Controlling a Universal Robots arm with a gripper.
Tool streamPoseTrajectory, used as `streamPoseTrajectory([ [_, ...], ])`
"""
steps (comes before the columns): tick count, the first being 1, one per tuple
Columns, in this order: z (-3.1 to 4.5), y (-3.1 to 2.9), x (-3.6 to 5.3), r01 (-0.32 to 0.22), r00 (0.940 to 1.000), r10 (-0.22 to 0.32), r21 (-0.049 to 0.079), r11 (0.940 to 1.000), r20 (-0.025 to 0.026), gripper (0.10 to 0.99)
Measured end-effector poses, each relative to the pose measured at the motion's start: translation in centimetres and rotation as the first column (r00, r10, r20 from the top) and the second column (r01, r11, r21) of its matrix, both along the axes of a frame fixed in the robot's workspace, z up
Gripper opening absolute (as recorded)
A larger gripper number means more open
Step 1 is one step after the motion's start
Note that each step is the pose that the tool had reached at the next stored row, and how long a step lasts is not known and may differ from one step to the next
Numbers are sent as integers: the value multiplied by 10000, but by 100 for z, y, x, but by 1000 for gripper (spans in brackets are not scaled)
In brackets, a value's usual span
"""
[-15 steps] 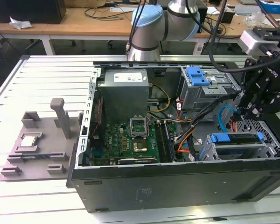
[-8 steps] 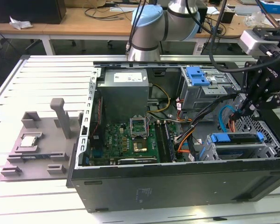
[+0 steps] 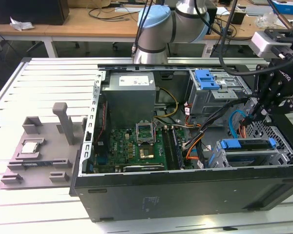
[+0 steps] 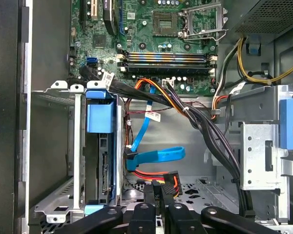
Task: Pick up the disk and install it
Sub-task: 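Insert the first disk wire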
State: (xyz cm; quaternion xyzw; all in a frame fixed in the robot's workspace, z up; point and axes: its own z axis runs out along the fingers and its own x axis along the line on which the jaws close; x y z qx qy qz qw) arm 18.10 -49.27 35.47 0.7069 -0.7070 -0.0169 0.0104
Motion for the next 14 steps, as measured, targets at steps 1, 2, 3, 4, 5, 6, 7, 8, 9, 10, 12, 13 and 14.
streamPoseTrajectory([
  [1,0,-3,-4,1,10000,-1,1,10000,0,169],
  [2,0,-15,-17,1,10000,-1,0,10000,0,169],
  [3,0,-29,-29,0,10000,0,0,10000,0,169],
  [4,0,-84,-51,0,10000,0,-1,10000,1,169],
  [5,-1,-162,-56,0,10000,0,0,10000,0,169],
  [6,-1,-217,-57,-1,10000,1,0,10000,1,169],
  [7,-1,-300,-58,-1,10000,1,0,10000,1,169],
  [8,-3,-374,-58,-1,10000,1,0,10000,0,169],
  [9,-6,-398,-58,-1,10000,1,0,10000,0,169],
  [10,-12,-408,-58,-1,10000,1,1,10000,0,169],
  [12,-26,-423,-58,-1,10000,1,2,10000,0,169],
  [13,-34,-428,-58,-1,10000,1,2,10000,-1,169],
  [14,-41,-430,-58,-1,10000,1,1,10000,0,169],
])
